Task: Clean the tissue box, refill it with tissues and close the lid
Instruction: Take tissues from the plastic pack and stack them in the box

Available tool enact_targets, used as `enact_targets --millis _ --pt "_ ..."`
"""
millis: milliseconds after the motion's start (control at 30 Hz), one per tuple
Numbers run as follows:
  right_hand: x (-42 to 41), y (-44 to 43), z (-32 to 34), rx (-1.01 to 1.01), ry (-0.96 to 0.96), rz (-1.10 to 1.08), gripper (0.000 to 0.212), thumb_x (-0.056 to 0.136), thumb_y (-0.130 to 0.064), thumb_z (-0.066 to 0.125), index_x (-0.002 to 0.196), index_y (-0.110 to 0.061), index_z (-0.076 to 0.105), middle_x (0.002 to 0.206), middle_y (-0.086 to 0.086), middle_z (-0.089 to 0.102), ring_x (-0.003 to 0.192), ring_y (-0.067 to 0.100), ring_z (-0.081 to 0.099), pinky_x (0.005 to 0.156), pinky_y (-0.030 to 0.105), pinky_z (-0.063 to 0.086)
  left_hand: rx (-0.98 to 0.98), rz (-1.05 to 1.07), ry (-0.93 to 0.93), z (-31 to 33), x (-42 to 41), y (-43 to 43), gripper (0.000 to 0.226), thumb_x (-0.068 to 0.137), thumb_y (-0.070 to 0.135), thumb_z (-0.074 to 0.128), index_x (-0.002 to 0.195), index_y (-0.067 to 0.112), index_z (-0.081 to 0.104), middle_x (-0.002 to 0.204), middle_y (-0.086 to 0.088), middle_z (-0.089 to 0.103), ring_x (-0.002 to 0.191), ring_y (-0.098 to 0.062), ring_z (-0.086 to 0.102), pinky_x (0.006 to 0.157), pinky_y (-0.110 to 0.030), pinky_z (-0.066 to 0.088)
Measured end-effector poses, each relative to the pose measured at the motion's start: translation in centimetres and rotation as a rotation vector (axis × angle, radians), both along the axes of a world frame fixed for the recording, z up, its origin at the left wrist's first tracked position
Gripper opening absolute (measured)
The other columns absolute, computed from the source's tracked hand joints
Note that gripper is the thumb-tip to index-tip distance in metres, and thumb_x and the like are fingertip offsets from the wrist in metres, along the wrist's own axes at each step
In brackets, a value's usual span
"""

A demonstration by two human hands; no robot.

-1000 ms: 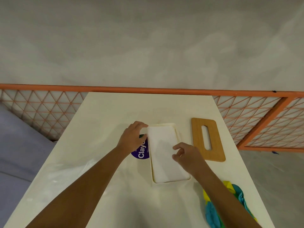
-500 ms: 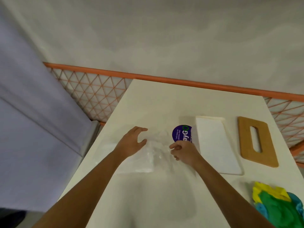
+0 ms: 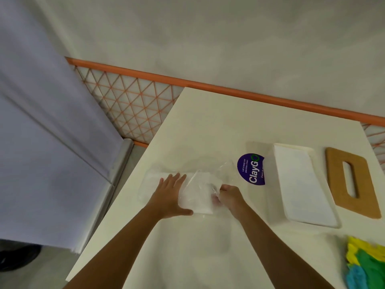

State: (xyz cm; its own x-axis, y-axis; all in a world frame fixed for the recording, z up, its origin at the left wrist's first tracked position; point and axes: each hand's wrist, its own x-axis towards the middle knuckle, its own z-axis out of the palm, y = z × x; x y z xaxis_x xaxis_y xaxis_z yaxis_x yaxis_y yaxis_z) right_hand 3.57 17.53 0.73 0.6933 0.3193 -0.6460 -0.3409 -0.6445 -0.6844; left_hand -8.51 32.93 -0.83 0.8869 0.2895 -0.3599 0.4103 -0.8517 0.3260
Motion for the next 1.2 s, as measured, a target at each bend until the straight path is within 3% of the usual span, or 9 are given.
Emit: enact_targets --millis 100,267,367,633,800,900,1067,1133,1200 --pt "-0.7 1.0 -0.4 -0.117 -0.178 0.124 0.034 0.088 -0.004 0.046 0.056 -0.014 0.050 0.074 0.007 0.057 0.070 0.021 0.053 0.056 0.022 0.040 0.056 0.010 -0.040 -0.8 0.3 -0.3 0.107 0.072 0.066 0.060 0.149 0.022 0.000 0.158 -0.001 0.003 0.146 -0.024 -0.001 0.118 -0.042 -0.001" --pt "-1.5 1.8 -0.8 -0.124 -0.261 0.163 0.018 0.092 -0.010 0.047 0.086 -0.001 0.062 0.066 -0.003 0.049 0.070 0.016 0.050 0.046 0.011 0.030 0.095 0.021 -0.082 -1.2 0.5 -0.7 0.106 0.071 0.068 0.060 0.149 0.022 0.005 0.157 -0.002 0.010 0.146 -0.026 0.007 0.119 -0.044 0.007" --pt "-1.5 2.2 -1.2 -0.096 -0.212 0.055 0.018 0.090 -0.012 0.052 0.100 -0.001 0.062 0.080 0.002 0.055 0.074 0.017 0.051 0.052 0.018 0.036 0.105 0.026 -0.094 -1.2 0.5 -0.7 0.105 0.070 0.069 0.060 0.149 0.023 0.008 0.157 -0.002 0.013 0.145 -0.025 0.010 0.120 -0.043 0.009" --pt "-1.4 2.6 -1.1 -0.074 -0.040 -0.041 0.026 0.087 -0.014 0.058 0.061 -0.011 0.055 0.060 0.001 0.048 0.062 0.019 0.048 0.056 0.025 0.038 0.158 0.019 -0.067 -1.2 0.7 -0.9 0.105 0.070 0.071 0.058 0.148 0.023 0.007 0.157 -0.001 0.013 0.145 -0.024 0.012 0.118 -0.041 0.012" --pt "-1.5 2.0 0.3 -0.064 -0.208 0.025 0.029 0.090 0.000 0.039 0.102 -0.003 0.065 0.091 0.012 0.063 0.079 0.021 0.048 0.059 0.022 0.039 0.143 0.015 -0.061 -0.9 0.7 -0.8 0.106 0.070 0.071 0.058 0.149 0.023 0.005 0.157 -0.002 0.011 0.145 -0.024 0.012 0.118 -0.041 0.011" --pt "-1.3 1.5 0.8 -0.028 -0.309 0.014 0.029 0.088 0.000 0.041 0.106 -0.001 0.065 0.104 0.012 0.066 0.083 0.017 0.050 0.074 0.022 0.039 0.143 0.012 -0.078 -0.7 0.6 -0.7 0.107 0.069 0.072 0.058 0.149 0.023 0.005 0.157 -0.002 0.010 0.145 -0.024 0.012 0.118 -0.041 0.011" --pt "0.5 0.2 0.8 0.103 -0.144 -0.196 0.017 0.088 -0.006 0.043 0.088 -0.012 0.058 0.091 0.004 0.060 0.089 0.022 0.055 0.081 0.032 0.047 0.106 0.028 -0.094 -0.7 0.5 -0.3 0.106 0.068 0.071 0.060 0.148 0.024 0.008 0.156 -0.001 0.013 0.144 -0.022 0.015 0.118 -0.041 0.014" --pt "0.9 -0.3 0.2 0.145 -0.009 -0.264 0.013 0.089 -0.010 0.047 0.094 -0.015 0.057 0.105 0.009 0.062 0.099 0.027 0.059 0.089 0.040 0.051 0.091 0.033 -0.098 -0.7 0.6 -0.4 0.107 0.068 0.070 0.061 0.148 0.023 0.009 0.156 -0.002 0.014 0.143 -0.023 0.016 0.118 -0.041 0.015" --pt "0.9 -0.5 0.0 0.173 0.081 -0.286 0.020 0.089 -0.013 0.053 0.109 -0.013 0.056 0.112 0.010 0.061 0.101 0.029 0.059 0.084 0.039 0.053 0.091 0.029 -0.097 -0.6 0.6 -0.5 0.107 0.068 0.070 0.061 0.148 0.023 0.009 0.155 -0.002 0.015 0.143 -0.023 0.016 0.118 -0.041 0.015"
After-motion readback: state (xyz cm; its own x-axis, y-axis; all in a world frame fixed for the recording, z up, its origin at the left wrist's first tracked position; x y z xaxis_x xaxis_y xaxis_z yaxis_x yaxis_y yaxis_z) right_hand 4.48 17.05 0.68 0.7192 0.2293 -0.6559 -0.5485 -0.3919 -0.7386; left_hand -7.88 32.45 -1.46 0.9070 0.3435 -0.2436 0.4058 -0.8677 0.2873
